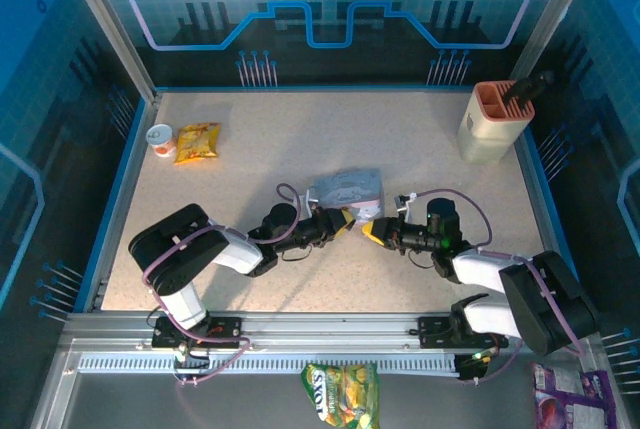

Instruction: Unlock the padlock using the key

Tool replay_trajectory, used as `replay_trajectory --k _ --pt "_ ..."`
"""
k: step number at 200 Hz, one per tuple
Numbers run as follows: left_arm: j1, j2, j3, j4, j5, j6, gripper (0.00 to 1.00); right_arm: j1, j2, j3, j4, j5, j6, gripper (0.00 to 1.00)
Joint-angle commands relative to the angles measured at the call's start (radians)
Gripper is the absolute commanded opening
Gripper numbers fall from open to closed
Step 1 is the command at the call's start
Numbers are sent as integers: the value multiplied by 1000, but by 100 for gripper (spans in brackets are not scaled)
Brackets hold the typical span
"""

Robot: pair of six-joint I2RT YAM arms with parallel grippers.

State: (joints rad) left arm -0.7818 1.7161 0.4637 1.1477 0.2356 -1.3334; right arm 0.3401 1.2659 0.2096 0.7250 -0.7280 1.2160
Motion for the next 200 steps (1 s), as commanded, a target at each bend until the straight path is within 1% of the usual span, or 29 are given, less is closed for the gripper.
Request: replay_trajectory --k 1,23,74,120,159,188,192,200 --pt "-71 -18 48 106 162 0 7 63 -16 41 53 72 -2 0" --pt "-73 -18 54 105 159 -1 7 88 -11 46 51 87 -4 0" --pt "-73 -23 69 117 150 -4 7 142 58 44 139 109 23 0" --pt "-75 -27 78 95 157 1 7 154 104 37 246 107 67 0" --pt "-77 -27 70 92 160 5 7 155 49 53 119 133 5 0" --pt "-74 -50 50 23 151 36 7 136 15 62 49 125 -29 0" --pt "-73 -56 47 3 148 40 7 134 8 62 34 126 -36 4" --pt "-67 -69 39 -39 132 45 7 131 -9 62 -3 137 -58 16"
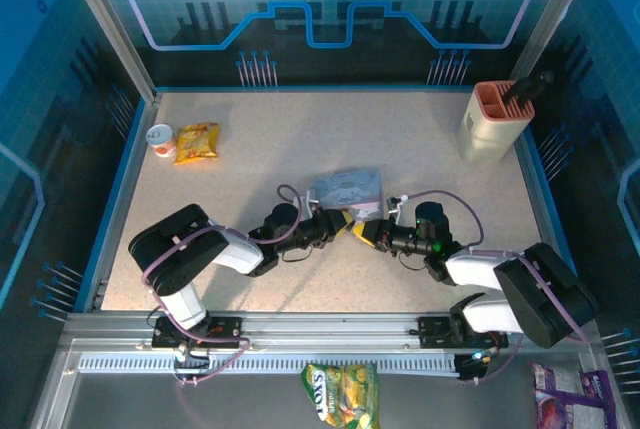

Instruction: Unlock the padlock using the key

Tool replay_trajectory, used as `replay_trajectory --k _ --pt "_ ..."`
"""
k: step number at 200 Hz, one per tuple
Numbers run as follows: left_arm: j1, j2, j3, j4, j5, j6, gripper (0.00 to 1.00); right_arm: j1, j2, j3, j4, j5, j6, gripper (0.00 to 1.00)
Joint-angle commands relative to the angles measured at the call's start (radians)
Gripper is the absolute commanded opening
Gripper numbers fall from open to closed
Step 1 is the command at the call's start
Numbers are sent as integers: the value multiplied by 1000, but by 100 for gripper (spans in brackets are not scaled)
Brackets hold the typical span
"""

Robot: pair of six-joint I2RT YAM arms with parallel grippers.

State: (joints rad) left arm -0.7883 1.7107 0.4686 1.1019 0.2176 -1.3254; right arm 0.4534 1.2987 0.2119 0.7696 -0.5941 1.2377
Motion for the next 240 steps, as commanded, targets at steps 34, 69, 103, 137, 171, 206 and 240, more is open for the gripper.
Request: replay_trajectory --k 34,69,103,137,171,206,240 --pt "-46 -120 42 -192 94 67 7 6 -160 62 -354 99 -282 51" --pt "-29 -166 64 -383 55 89 6 -3 -251 56 -493 132 -473 49" --pt "-16 -219 117 -612 16 144 6 127 -399 95 -680 282 -689 45" --pt "-13 -260 180 -799 -22 188 7 352 -558 -30 -568 674 -863 45" --pt "-11 -279 206 -881 -35 194 7 536 -573 -80 -403 933 -1040 43" --pt "-11 -285 203 -879 -34 165 7 631 -406 -102 -184 1015 -1136 42" --pt "-14 -301 197 -877 -37 145 7 711 -217 -67 -64 1109 -1216 42"
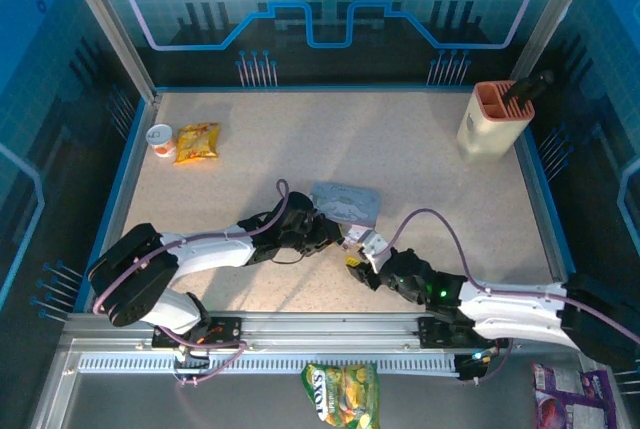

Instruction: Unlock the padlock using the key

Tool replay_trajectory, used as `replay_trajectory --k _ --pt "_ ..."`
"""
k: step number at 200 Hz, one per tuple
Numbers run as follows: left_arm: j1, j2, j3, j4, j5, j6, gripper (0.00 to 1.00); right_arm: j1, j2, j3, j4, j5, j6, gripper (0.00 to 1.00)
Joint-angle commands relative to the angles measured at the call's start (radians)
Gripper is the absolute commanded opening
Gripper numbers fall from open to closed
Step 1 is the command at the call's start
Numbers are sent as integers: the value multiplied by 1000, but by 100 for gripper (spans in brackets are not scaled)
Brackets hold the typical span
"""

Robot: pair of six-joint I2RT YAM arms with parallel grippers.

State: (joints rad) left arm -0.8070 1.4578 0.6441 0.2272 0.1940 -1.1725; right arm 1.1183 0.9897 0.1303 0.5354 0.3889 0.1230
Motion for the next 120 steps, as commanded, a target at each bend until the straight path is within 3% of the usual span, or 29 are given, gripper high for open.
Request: replay_trajectory --k 1,40,73,120 --pt "5 -49 21 -3 -12 -8 7 47 99 16 175 128 -103 42" --pt "1 -66 26 -18 -13 -3 7 60 240 0 381 225 -139 43" --pt "-1 -66 27 -31 -19 -6 7 59 282 20 426 267 -167 41" --pt "-9 -64 32 -17 -12 -6 7 34 408 12 551 226 -167 29"
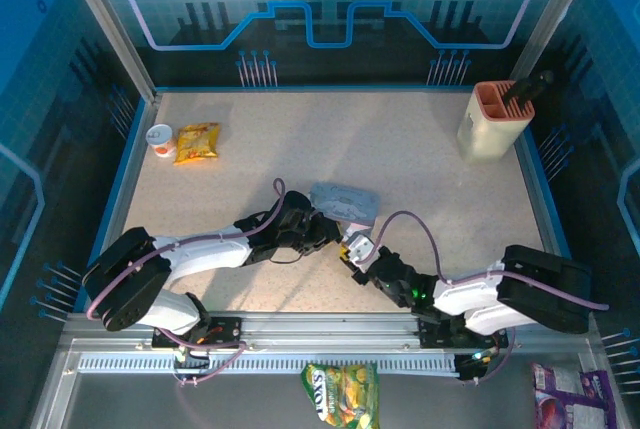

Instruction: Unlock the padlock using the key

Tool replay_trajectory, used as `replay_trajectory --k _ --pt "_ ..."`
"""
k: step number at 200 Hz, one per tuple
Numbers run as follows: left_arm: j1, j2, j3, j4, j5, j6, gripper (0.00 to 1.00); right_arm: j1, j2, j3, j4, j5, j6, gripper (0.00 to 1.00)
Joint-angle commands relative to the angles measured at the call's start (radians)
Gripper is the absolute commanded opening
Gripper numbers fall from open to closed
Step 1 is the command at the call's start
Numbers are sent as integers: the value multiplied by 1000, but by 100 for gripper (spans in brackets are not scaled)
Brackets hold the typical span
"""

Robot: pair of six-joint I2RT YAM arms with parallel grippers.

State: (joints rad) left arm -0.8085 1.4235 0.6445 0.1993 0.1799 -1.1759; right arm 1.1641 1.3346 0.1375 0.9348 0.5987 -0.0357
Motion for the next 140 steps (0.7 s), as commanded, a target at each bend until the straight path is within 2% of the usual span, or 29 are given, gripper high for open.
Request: replay_trajectory --k 1,52,71,92,117,131,140 --pt "-7 -30 32 11 3 -3 7 -12 64 5 156 16 -9 28" --pt "-11 -32 26 6 0 -4 7 -5 129 33 212 28 15 20" --pt "-14 -29 15 8 -11 -9 7 -9 110 22 237 13 86 19" --pt "-17 -25 6 15 -18 -13 7 -8 90 37 185 -9 138 16" --pt "-18 -22 6 20 -19 -10 7 -17 87 37 160 -6 190 9" --pt "-17 -22 10 7 -23 4 7 -52 80 17 162 -51 267 4" --pt "-18 -19 12 3 -27 13 7 -101 72 0 159 -126 367 1"
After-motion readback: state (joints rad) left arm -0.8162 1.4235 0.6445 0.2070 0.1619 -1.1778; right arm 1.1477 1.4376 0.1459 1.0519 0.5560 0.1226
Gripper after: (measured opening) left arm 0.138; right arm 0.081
